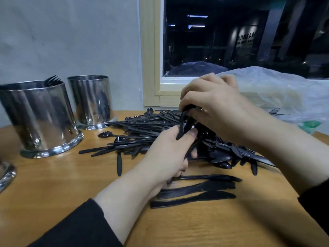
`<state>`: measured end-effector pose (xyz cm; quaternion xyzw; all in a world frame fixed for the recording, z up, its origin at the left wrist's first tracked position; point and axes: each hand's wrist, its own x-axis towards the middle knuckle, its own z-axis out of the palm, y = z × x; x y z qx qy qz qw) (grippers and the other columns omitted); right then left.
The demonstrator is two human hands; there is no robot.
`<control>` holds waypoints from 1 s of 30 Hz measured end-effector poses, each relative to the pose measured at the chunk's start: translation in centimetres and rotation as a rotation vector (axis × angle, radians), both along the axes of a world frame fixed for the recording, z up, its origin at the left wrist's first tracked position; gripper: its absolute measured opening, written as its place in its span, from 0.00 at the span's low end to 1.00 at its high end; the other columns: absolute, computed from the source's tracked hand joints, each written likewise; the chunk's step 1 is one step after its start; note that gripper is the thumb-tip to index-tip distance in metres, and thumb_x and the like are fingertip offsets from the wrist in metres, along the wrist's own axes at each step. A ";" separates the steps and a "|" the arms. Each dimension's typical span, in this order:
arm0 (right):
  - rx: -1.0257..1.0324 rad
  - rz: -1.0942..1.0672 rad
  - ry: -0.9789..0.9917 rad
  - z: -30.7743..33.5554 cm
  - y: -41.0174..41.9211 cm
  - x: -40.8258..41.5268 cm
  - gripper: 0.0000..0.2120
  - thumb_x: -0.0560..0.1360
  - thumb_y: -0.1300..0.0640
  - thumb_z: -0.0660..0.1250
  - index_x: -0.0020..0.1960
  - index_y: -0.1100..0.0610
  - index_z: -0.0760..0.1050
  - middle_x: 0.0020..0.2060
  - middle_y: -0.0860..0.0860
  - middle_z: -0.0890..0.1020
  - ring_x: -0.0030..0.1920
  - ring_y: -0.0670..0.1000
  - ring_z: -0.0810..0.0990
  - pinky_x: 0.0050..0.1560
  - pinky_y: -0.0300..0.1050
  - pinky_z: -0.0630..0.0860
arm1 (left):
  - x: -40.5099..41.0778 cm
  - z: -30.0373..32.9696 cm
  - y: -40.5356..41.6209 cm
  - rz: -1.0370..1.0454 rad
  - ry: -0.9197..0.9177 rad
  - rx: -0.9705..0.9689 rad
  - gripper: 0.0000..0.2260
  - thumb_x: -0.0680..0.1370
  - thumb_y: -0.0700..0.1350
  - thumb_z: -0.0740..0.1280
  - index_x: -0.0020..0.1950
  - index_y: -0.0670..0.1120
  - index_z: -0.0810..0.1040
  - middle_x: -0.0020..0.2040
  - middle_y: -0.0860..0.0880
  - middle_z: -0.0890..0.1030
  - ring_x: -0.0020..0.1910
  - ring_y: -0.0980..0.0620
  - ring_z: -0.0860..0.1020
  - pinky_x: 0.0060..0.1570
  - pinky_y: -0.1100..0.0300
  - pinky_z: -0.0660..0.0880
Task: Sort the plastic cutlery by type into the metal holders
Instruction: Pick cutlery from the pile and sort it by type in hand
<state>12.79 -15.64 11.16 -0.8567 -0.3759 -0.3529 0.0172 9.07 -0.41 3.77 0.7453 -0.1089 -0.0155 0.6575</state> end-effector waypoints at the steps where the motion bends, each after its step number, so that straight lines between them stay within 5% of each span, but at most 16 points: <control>1: 0.020 0.011 -0.031 0.2 0.1 0.2 0.07 0.78 0.53 0.65 0.52 0.47 0.81 0.54 0.43 0.80 0.60 0.53 0.73 0.59 0.57 0.61 | 0.2 0.2 0.2 0.008 0.003 -0.023 0.12 0.85 0.54 0.61 0.47 0.48 0.72 0.37 0.49 0.78 0.24 0.53 0.64 0.23 0.64 0.61; 10: 0.215 0.135 -0.173 1.2 0.1 2.2 0.08 0.79 0.54 0.63 0.52 0.54 0.80 0.49 0.46 0.83 0.59 0.53 0.77 0.57 0.56 0.63 | 1.2 0.0 1.6 0.024 -0.035 -0.068 0.09 0.85 0.54 0.61 0.50 0.50 0.76 0.38 0.49 0.77 0.28 0.53 0.63 0.26 0.60 0.59; 15: 0.338 0.163 -0.243 1.0 -1.7 2.6 0.07 0.80 0.59 0.65 0.55 0.58 0.80 0.49 0.49 0.82 0.51 0.55 0.77 0.54 0.53 0.69 | 1.5 -0.4 1.8 0.043 -0.004 -0.079 0.10 0.85 0.53 0.60 0.50 0.49 0.75 0.38 0.48 0.77 0.27 0.53 0.63 0.25 0.62 0.59; 18: 0.523 0.165 -0.241 0.6 -3.1 2.6 0.07 0.81 0.61 0.65 0.55 0.61 0.80 0.47 0.46 0.79 0.46 0.47 0.75 0.52 0.34 0.70 | 1.8 -0.6 1.7 0.077 0.022 -0.095 0.11 0.86 0.52 0.58 0.51 0.48 0.75 0.38 0.48 0.77 0.26 0.53 0.63 0.23 0.64 0.59; 20: 0.663 0.212 -0.104 0.0 -3.7 2.6 0.06 0.82 0.60 0.64 0.55 0.57 0.79 0.46 0.42 0.81 0.45 0.42 0.77 0.50 0.34 0.72 | 2.0 -0.7 1.6 0.106 0.038 -0.116 0.11 0.87 0.51 0.57 0.52 0.48 0.75 0.37 0.47 0.76 0.25 0.53 0.62 0.22 0.64 0.57; 23: 0.708 0.291 0.240 -1.2 -4.3 3.0 0.06 0.79 0.59 0.64 0.51 0.52 0.79 0.43 0.46 0.85 0.45 0.51 0.83 0.48 0.52 0.80 | 2.0 -0.7 1.6 0.126 0.058 -0.155 0.11 0.87 0.50 0.57 0.52 0.48 0.75 0.35 0.48 0.76 0.25 0.54 0.62 0.21 0.65 0.56; 25: 0.645 0.311 0.431 -1.9 -4.4 3.1 0.05 0.77 0.60 0.65 0.48 0.53 0.79 0.41 0.49 0.85 0.43 0.53 0.83 0.46 0.49 0.79 | 2.1 -0.6 1.7 0.136 0.061 -0.150 0.11 0.87 0.51 0.56 0.53 0.47 0.75 0.32 0.51 0.76 0.24 0.54 0.62 0.21 0.65 0.56; 28: 0.568 0.269 0.599 -2.7 -4.0 3.0 0.06 0.79 0.62 0.68 0.47 0.52 0.82 0.37 0.48 0.84 0.36 0.42 0.79 0.38 0.36 0.74 | 2.0 -0.5 1.7 0.130 0.059 -0.127 0.11 0.87 0.51 0.56 0.53 0.48 0.75 0.30 0.53 0.74 0.24 0.55 0.63 0.22 0.65 0.58; 30: 0.549 0.243 0.638 -3.2 -3.6 3.0 0.07 0.79 0.62 0.68 0.47 0.52 0.82 0.39 0.51 0.84 0.36 0.43 0.78 0.39 0.40 0.74 | 1.8 -0.5 1.6 0.125 0.052 -0.097 0.12 0.87 0.52 0.56 0.53 0.49 0.75 0.28 0.55 0.73 0.24 0.55 0.64 0.20 0.66 0.61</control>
